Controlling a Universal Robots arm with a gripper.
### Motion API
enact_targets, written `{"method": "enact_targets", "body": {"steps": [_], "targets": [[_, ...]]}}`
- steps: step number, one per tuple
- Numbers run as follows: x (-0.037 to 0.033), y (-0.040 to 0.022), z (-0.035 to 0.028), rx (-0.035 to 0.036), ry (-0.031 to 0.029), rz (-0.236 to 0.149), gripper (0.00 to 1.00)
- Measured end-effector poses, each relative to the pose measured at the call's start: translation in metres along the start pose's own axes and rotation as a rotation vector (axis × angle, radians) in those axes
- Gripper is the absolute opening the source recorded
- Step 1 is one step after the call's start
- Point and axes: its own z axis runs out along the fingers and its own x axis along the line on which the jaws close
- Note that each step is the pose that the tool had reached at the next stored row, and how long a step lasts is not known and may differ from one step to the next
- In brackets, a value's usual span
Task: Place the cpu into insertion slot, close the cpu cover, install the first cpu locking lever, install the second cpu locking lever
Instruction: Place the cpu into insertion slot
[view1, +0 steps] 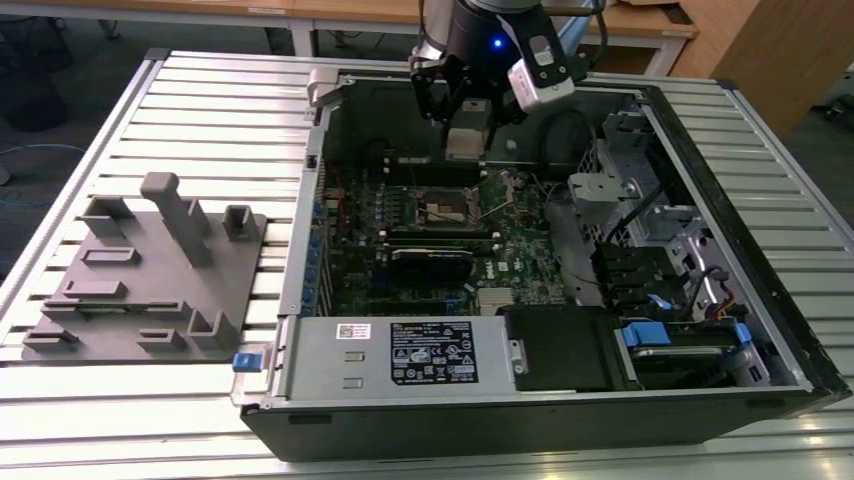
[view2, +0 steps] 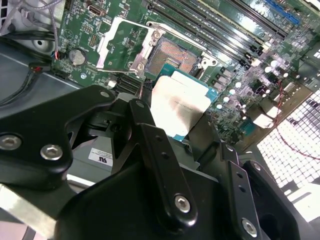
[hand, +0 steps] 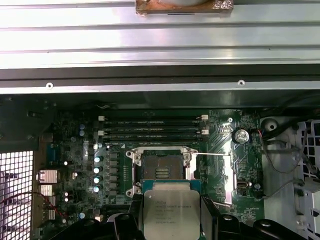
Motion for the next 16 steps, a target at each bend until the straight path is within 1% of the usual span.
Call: {"method": "enact_targets", "body": {"steps": [1, 4, 16], "targets": [[0.0, 0.0, 0.0001, -0.0001, -0.0008, 0.009, 0.54], [0.0, 0.0, 0.0006, -0.0008, -0.0048, 0.054, 0.54], [0.0, -0.0002, 0.0028, -0.0041, -0.0241, 0.27, 0.54]]}}
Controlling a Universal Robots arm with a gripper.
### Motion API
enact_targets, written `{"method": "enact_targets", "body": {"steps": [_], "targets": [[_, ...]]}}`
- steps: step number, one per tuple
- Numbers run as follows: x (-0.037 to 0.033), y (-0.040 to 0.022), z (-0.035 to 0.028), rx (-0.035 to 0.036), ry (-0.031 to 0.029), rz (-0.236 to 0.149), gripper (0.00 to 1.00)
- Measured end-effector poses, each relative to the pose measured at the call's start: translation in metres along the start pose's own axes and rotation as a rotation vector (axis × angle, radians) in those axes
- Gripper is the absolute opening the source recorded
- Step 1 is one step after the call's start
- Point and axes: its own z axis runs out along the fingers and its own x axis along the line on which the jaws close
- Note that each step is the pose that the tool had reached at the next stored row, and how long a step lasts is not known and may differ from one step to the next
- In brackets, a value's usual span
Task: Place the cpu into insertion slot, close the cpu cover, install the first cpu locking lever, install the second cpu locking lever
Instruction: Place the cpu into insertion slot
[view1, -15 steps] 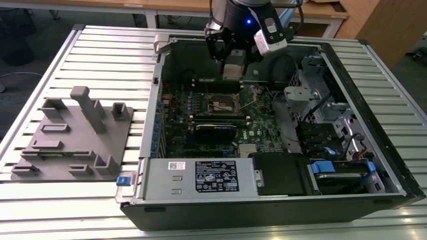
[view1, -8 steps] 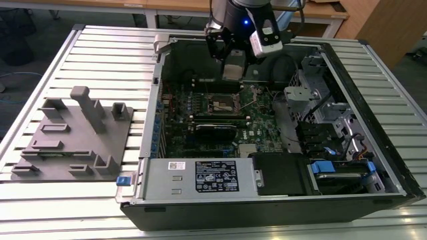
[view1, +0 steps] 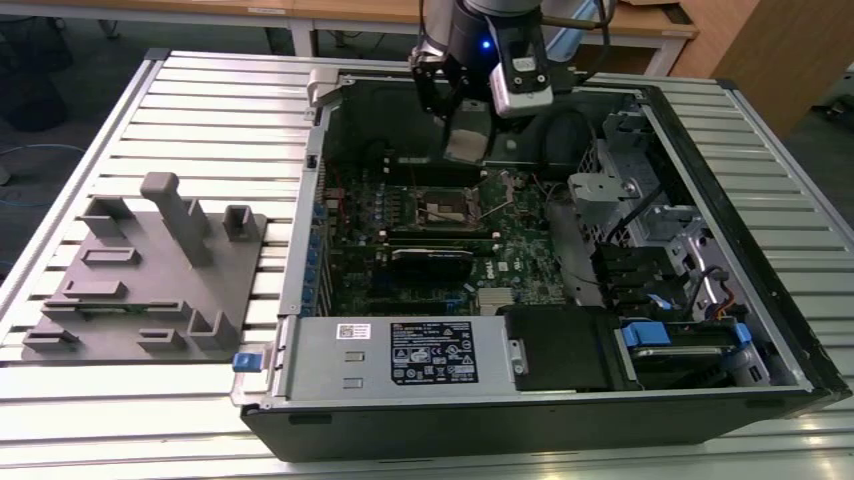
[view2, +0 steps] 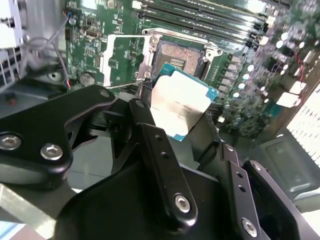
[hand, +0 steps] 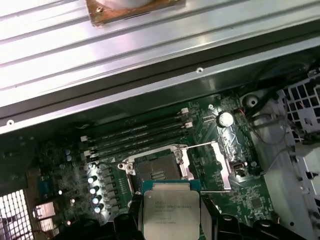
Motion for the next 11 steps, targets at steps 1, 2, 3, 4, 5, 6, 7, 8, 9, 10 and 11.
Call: {"method": "enact_targets", "body": {"steps": [1, 2, 3, 4, 5, 6, 7, 8, 9, 10, 11], "targets": [[0.0, 0.0, 0.0001, -0.0003, -0.0016, 0.017, 0.54], [0.0, 0.0, 0.0002, -0.0005, -0.0031, 0.035, 0.54], [0.0, 0.0, 0.0004, -0.0008, -0.0047, 0.053, 0.54], [0.0, 0.0, 0.0005, -0.0011, -0.0063, 0.071, 0.54], [0.0, -0.0001, 0.0007, -0.0014, -0.0079, 0.089, 0.54], [0.0, -0.0001, 0.0008, -0.0017, -0.0096, 0.108, 0.54], [0.0, -0.0001, 0.001, -0.002, -0.0112, 0.126, 0.54], [0.0, -0.0001, 0.0012, -0.0023, -0.0128, 0.144, 0.54], [0.0, -0.0001, 0.0013, -0.0025, -0.0144, 0.162, 0.54], [0.0, -0.0001, 0.0015, -0.0027, -0.016, 0.18, 0.54], [0.0, -0.0001, 0.0017, -0.0031, -0.0177, 0.198, 0.54]]}}
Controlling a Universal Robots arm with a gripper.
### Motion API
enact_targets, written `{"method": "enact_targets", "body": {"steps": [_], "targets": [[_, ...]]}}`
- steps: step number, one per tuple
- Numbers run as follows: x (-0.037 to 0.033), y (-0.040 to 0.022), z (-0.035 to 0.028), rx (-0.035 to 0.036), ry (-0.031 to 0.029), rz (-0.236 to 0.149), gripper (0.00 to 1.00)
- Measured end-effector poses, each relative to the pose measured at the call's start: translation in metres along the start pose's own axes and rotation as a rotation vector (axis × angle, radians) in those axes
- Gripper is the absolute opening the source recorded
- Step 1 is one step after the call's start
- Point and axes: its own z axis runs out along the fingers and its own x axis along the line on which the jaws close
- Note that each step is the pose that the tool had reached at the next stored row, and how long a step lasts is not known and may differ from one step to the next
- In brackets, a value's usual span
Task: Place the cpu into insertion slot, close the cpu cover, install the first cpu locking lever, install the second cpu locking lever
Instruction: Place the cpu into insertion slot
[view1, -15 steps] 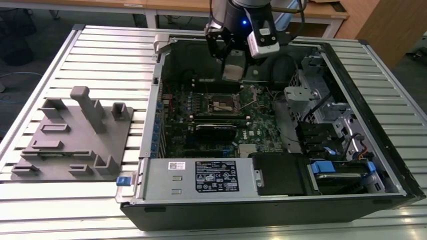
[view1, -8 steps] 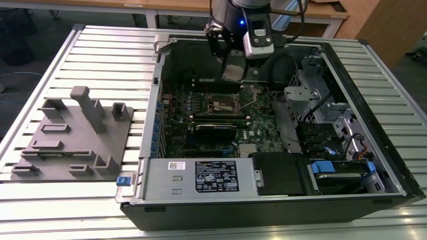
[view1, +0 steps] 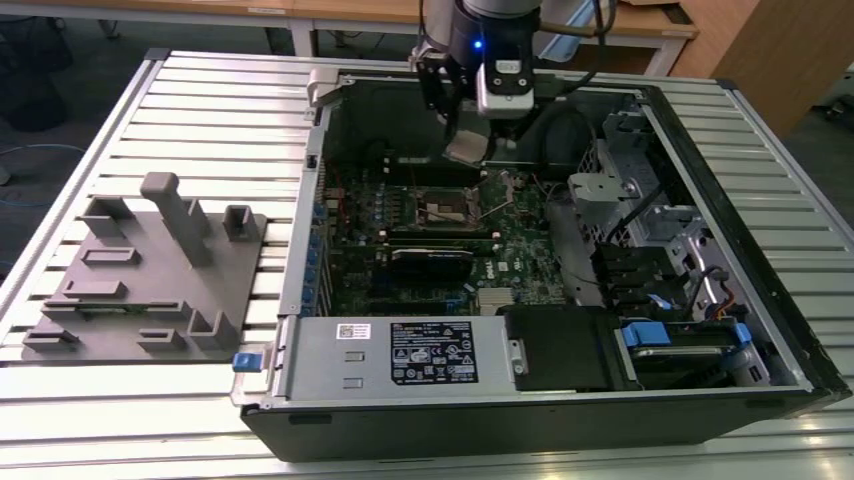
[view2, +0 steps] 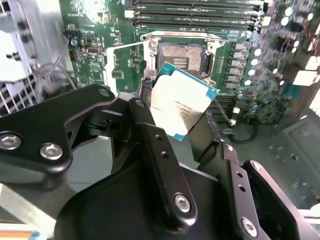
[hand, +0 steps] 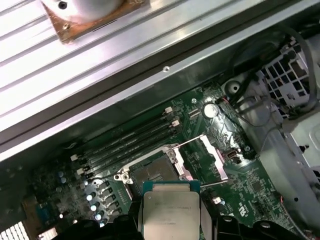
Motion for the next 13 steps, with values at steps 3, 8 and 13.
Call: {"method": "enact_targets", "body": {"steps": [3, 8, 13], "targets": [[0.0, -0.0001, 0.0004, -0.0007, -0.0049, 0.055, 0.54], [0.0, -0.0001, 0.0009, -0.0022, -0.0128, 0.144, 0.54], [0.0, -0.0001, 0.001, -0.0029, -0.0164, 0.184, 0.54]]}}
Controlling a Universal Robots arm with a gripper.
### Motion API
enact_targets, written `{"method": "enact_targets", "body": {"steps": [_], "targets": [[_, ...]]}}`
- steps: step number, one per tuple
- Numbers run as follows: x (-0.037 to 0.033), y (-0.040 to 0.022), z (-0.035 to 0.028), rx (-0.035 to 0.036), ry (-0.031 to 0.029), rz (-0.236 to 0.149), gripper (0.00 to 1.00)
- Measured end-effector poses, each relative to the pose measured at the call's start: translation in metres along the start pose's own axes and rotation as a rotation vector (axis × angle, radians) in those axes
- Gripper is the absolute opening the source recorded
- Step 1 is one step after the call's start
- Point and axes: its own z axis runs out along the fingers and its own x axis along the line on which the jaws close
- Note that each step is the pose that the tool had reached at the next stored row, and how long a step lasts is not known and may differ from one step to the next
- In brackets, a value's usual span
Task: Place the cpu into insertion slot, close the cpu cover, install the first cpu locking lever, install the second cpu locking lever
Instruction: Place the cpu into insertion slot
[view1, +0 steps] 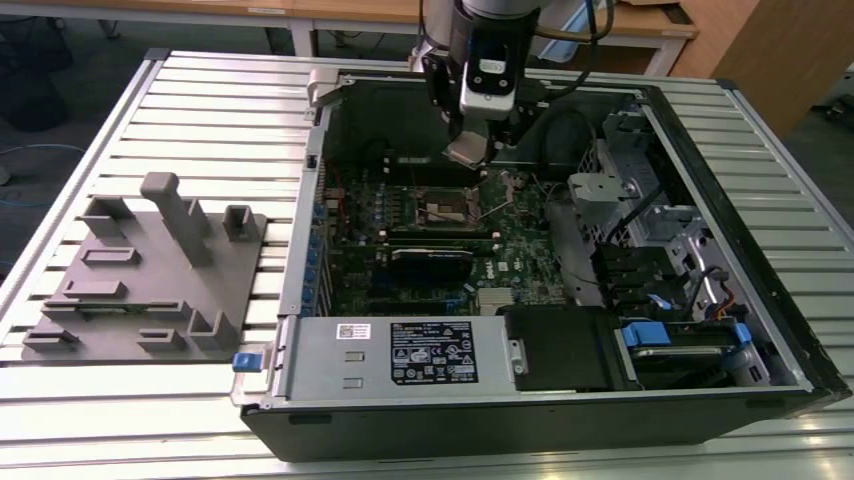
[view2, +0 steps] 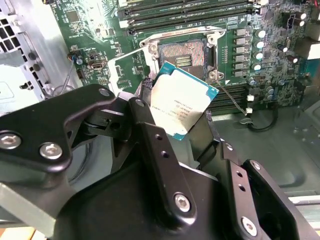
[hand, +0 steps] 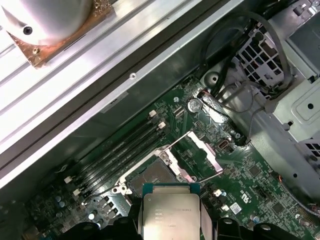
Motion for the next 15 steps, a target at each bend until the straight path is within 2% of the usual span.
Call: {"method": "enact_targets", "body": {"steps": [15], "targets": [[0.0, 0.0, 0.0, 0.0001, -0.0006, 0.006, 0.54]]}}
